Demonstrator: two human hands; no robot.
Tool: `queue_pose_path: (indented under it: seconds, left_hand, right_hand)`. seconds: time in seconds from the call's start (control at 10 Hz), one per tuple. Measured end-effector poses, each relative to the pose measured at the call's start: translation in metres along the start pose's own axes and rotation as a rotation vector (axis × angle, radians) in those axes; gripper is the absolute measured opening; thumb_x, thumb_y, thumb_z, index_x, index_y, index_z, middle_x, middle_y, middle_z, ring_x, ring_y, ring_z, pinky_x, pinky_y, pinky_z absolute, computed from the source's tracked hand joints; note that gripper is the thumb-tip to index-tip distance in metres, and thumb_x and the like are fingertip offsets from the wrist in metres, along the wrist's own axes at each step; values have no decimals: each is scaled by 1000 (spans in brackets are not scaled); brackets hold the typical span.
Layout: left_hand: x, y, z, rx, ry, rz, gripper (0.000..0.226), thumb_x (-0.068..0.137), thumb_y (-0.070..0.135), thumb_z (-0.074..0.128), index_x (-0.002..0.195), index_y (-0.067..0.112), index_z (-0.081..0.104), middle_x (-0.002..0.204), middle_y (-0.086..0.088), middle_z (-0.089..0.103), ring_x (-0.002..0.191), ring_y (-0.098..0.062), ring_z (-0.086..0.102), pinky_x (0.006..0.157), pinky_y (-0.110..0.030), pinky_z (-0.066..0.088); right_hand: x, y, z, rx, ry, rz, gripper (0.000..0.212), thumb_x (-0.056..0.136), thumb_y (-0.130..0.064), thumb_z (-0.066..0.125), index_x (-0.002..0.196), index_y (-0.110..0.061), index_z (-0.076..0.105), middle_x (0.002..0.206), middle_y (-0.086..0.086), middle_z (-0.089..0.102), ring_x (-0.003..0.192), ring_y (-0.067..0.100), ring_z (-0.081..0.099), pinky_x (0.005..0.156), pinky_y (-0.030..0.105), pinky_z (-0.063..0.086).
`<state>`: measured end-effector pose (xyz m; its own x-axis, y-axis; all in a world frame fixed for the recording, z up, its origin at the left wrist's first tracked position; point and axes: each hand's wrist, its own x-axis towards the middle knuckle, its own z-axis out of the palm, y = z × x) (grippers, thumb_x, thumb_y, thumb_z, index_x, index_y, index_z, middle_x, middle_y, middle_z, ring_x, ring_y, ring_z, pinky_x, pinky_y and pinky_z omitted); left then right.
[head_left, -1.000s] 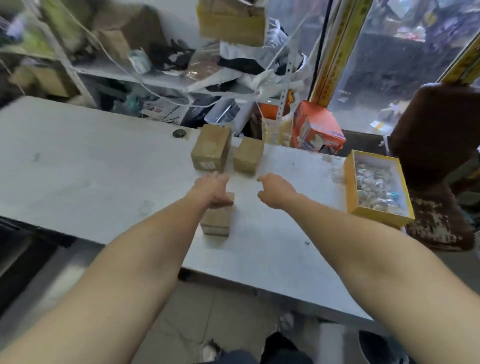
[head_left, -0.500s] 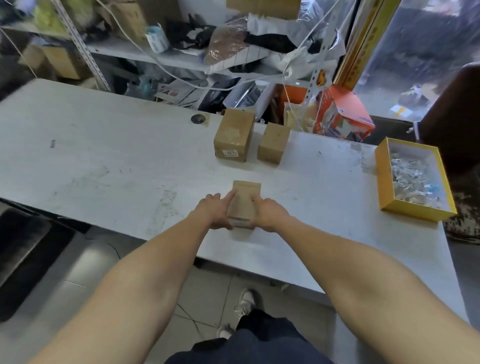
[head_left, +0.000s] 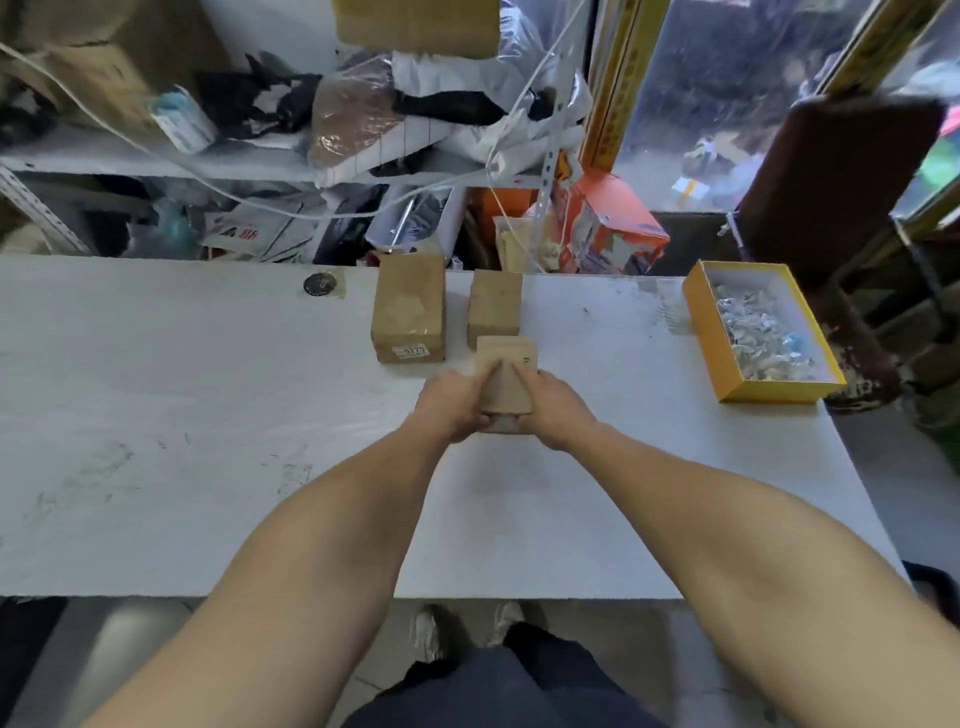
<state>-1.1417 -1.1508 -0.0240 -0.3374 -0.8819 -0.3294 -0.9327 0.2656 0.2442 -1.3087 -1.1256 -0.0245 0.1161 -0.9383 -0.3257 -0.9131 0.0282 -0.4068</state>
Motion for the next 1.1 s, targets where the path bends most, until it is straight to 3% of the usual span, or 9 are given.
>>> queue_pose_path:
  seconds: [0.1, 0.3, 0.4, 0.6, 0.7, 0.8, 0.9, 1.0, 1.1]
  left_hand:
    - [36, 20, -26, 77, 46, 118, 91, 88, 42, 66, 157, 36, 7, 121, -20, 58, 105, -36, 58, 81, -36, 42]
    - [101, 67, -57, 233, 95, 251, 87, 89, 48, 61, 158, 30, 11, 125, -17, 62, 121, -37, 49, 108, -46, 30]
    - [141, 81, -55, 260, 60, 231, 87, 89, 51, 61, 157, 30, 12, 129, -12, 62, 137, -35, 37, 116, -55, 14]
    - [199, 90, -29, 219, -8, 119, 89, 89, 48, 61, 157, 25, 8, 121, -9, 69, 148, -38, 18, 117, -58, 1]
    - [205, 90, -17, 232, -62, 65, 89, 92, 54, 57, 159, 27, 5, 133, -8, 62, 150, -39, 11, 115, -62, -11]
    - [201, 90, -13, 253, -81, 46, 87, 90, 56, 57, 159, 30, 9, 136, -5, 60, 151, -39, 7, 112, -64, -18]
    - [187, 95, -24, 262, -57, 36, 84, 89, 58, 56, 157, 30, 16, 136, -1, 61, 150, -39, 12, 112, -67, -16]
    - [155, 95, -32, 270, -11, 30, 76, 89, 68, 47, 154, 34, 28, 137, -2, 56, 144, -38, 27, 112, -69, -13]
    - [113, 90, -37, 292, 61, 32, 59, 93, 63, 45, 147, 40, 41, 145, -3, 50, 148, -37, 20, 112, -69, -12]
  right_hand:
    - [9, 17, -33, 15, 85, 59, 85, 89, -28, 66, 155, -27, 14, 144, 13, 41, 120, 31, 49, 96, 39, 45]
    - [41, 66, -85, 19, 150, 119, 86, 87, -23, 69, 155, -27, 17, 149, 11, 38, 130, 31, 43, 104, 39, 40]
    - [69, 93, -98, 15, 133, 133, 85, 87, -23, 69, 154, -28, 18, 149, 10, 39, 130, 30, 44, 105, 39, 40]
    - [131, 127, -103, 101, -42, 78, 90, 79, -39, 76, 150, -29, 22, 144, 11, 41, 125, 32, 46, 98, 42, 46]
    - [144, 128, -100, 135, -95, 68, 88, 70, -52, 79, 141, -29, 33, 139, 11, 44, 124, 31, 47, 99, 39, 44]
    - [141, 126, -91, 62, -124, 59, 73, 82, -43, 71, 141, -21, 35, 138, 11, 44, 126, 29, 43, 98, 38, 45]
    - [128, 118, -97, -34, -94, 92, 62, 90, -33, 62, 143, -20, 33, 143, 15, 39, 126, 32, 44, 94, 38, 45]
    - [100, 107, -97, -69, -39, 145, 72, 87, -42, 65, 148, -22, 32, 151, 14, 30, 137, 33, 29, 104, 43, 39]
    - [64, 87, -91, -163, 38, 124, 60, 89, -38, 60, 142, -18, 39, 150, 13, 32, 138, 33, 24, 106, 45, 37]
